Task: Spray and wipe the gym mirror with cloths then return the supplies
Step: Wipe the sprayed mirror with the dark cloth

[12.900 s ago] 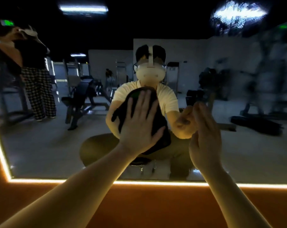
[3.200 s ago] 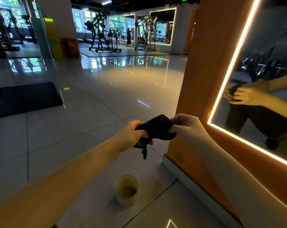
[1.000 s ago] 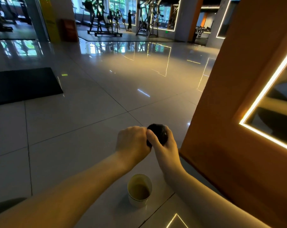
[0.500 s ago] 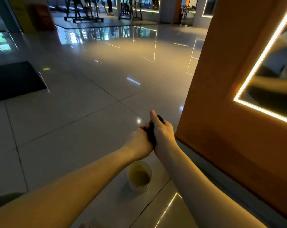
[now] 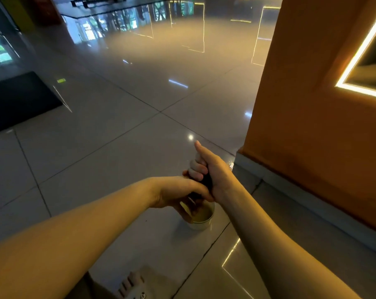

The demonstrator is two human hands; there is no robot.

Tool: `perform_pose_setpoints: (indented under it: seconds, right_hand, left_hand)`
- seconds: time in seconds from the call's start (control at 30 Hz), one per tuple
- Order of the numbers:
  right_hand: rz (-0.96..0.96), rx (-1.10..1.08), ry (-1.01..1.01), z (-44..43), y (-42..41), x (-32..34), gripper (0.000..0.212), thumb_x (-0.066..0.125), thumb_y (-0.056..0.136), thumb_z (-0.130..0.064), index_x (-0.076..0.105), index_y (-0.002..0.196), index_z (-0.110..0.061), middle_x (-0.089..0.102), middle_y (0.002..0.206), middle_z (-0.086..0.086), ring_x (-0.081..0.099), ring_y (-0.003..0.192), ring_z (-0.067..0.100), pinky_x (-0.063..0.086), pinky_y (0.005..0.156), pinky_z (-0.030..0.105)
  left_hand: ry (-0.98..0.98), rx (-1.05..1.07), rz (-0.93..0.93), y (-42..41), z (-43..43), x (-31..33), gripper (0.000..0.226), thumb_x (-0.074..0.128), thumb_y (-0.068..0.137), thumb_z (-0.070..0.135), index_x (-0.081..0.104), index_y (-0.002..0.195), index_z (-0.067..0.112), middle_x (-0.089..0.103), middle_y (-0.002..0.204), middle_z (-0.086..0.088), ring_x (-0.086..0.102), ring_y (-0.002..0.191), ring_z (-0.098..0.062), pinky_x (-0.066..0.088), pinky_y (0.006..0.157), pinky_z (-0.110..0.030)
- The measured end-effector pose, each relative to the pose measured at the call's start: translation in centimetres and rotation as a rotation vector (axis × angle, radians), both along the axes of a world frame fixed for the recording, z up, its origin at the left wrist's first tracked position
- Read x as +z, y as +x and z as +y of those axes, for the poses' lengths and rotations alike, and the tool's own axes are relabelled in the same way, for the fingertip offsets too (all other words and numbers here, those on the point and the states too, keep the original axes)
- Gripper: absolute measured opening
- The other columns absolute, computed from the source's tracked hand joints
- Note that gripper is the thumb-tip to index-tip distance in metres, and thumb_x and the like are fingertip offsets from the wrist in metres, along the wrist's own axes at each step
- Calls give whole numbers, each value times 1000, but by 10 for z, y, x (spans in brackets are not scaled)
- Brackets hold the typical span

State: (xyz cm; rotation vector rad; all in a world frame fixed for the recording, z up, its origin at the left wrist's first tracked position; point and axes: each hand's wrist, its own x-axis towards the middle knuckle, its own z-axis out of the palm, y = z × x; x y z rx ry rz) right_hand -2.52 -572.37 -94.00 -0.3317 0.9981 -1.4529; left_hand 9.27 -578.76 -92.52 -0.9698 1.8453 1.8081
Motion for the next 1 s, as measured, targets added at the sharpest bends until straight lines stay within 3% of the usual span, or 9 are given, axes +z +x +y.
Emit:
perform_pose_setpoints:
  seconds: [0.07, 0.17, 0.27, 0.37, 0.5, 0.67, 0.77, 0.9, 1.0]
  right_hand:
    - [-9, -121, 35, -3, -5, -11, 41, 54, 104, -43, 62, 79, -12, 37, 56, -3, 41, 50, 13, 47, 68, 31]
    - [-7, -329, 71, -10, -14, -27, 37, 51, 108, -37, 70, 108, -5, 39, 58, -2, 45, 51, 13, 47, 63, 31]
    - [-2, -493, 106, -15, -8, -36, 32, 50, 110, -28, 68, 101, -2, 46, 57, 0, 50, 53, 15, 50, 59, 32]
    - [-15, -535, 116, -20, 5, -32, 32, 51, 110, -23, 69, 91, -4, 53, 59, 1, 55, 59, 16, 53, 64, 32]
    - [-108, -544, 3, -20, 5, -23, 27, 51, 109, -17, 69, 96, 0, 66, 65, 7, 68, 66, 20, 59, 81, 37]
    - [-65, -402, -57, -13, -9, -29, 20, 58, 104, -16, 71, 103, -2, 45, 55, 2, 48, 50, 15, 50, 60, 31]
    - [-89, -330, -46, -10, -12, -35, 26, 64, 97, -27, 64, 78, -9, 32, 50, -2, 33, 46, 13, 39, 57, 30]
    - [-83, -235, -70, -9, -11, -39, 40, 69, 87, -39, 49, 63, -14, 31, 47, -3, 29, 45, 13, 36, 55, 29]
    - [-72, -268, -11, -13, -15, -33, 41, 67, 94, -35, 49, 62, -17, 33, 50, -3, 30, 46, 13, 35, 57, 31]
  left_hand:
    - [-188, 67, -30, -3, -1, -11, 22, 72, 95, 33, 67, 113, 20, 73, 100, -3, 73, 92, -22, 63, 84, -40]
    - [-714, 173, -9, -5, 8, -19, 47, 84, 84, 42, 55, 116, 22, 64, 105, 2, 66, 92, -15, 53, 70, -25]
    - [-1165, 65, 68, -7, 24, -31, 46, 78, 89, 38, 54, 124, 20, 61, 116, 3, 62, 104, -15, 52, 81, -27]
    - [-1277, 33, 76, -10, 24, -37, 39, 69, 97, 32, 56, 129, 14, 64, 121, -4, 63, 110, -22, 50, 87, -31]
    - [-1185, 70, 136, -11, 17, -30, 16, 62, 102, 25, 66, 114, 15, 73, 102, -6, 71, 92, -24, 38, 59, -16]
    - [-990, 41, 57, -19, 7, -23, 18, 69, 97, 22, 58, 83, 19, 61, 74, 3, 60, 65, -16, 40, 52, -18]
    - [-686, 89, -23, -25, 3, -20, 8, 69, 95, 13, 61, 93, 14, 70, 87, -12, 71, 75, -27, 63, 67, -40]
    - [-371, 66, -148, -24, -8, -15, 5, 65, 98, 11, 68, 101, 9, 74, 93, -18, 73, 77, -25, 66, 73, -38]
    - [-374, 90, -117, -21, -13, -18, 16, 74, 95, 24, 70, 105, 12, 72, 91, -8, 70, 76, -16, 63, 72, -32]
